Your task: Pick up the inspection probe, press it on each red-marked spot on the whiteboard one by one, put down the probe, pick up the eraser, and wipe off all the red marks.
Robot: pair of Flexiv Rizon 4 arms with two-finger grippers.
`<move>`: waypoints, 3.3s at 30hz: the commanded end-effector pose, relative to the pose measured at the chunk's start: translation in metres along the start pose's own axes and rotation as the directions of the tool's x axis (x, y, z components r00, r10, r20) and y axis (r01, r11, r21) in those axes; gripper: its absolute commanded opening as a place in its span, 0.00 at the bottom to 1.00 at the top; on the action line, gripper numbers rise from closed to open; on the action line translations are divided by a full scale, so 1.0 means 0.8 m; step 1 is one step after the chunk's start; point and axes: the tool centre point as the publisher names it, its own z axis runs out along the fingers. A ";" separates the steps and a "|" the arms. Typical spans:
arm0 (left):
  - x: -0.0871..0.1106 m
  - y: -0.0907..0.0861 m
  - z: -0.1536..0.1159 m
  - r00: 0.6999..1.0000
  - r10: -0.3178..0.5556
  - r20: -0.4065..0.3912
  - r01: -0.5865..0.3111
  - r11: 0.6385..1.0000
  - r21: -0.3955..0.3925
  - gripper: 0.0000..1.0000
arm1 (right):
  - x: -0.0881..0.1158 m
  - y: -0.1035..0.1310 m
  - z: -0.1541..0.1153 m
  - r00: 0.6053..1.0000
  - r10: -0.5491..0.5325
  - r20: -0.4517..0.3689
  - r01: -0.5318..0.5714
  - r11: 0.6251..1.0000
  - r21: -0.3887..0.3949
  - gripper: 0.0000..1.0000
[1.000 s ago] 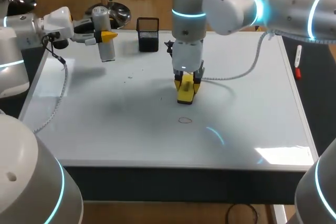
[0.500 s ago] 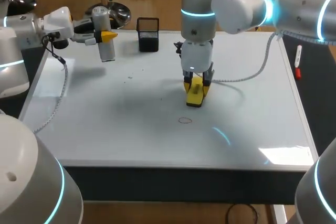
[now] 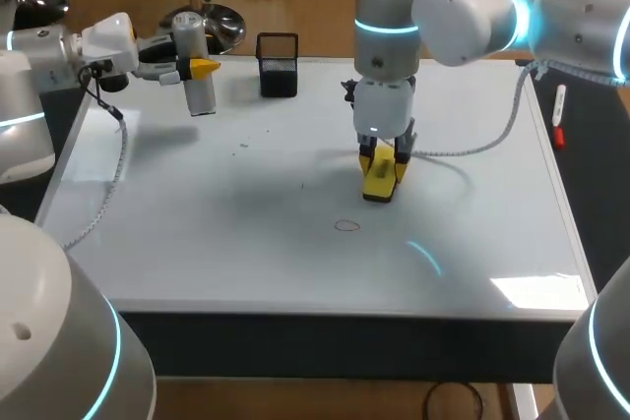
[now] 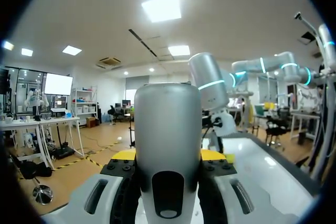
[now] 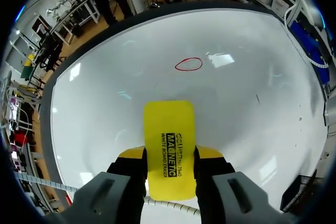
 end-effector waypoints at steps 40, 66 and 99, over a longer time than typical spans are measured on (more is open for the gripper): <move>0.002 -0.002 0.000 1.000 0.002 0.005 -0.002 1.000 -0.001 0.00 | 0.038 -0.150 -0.129 0.992 0.104 0.078 -0.113 0.985 0.130 0.00; 0.002 -0.002 0.000 1.000 0.002 0.005 -0.002 1.000 -0.001 0.00 | 0.062 -0.281 -0.141 0.939 0.328 0.109 -0.339 0.935 0.104 0.00; 0.006 -0.005 0.002 1.000 0.016 -0.005 -0.016 1.000 0.001 0.00 | 0.066 -0.280 -0.142 0.933 0.340 0.120 -0.354 0.927 0.127 0.00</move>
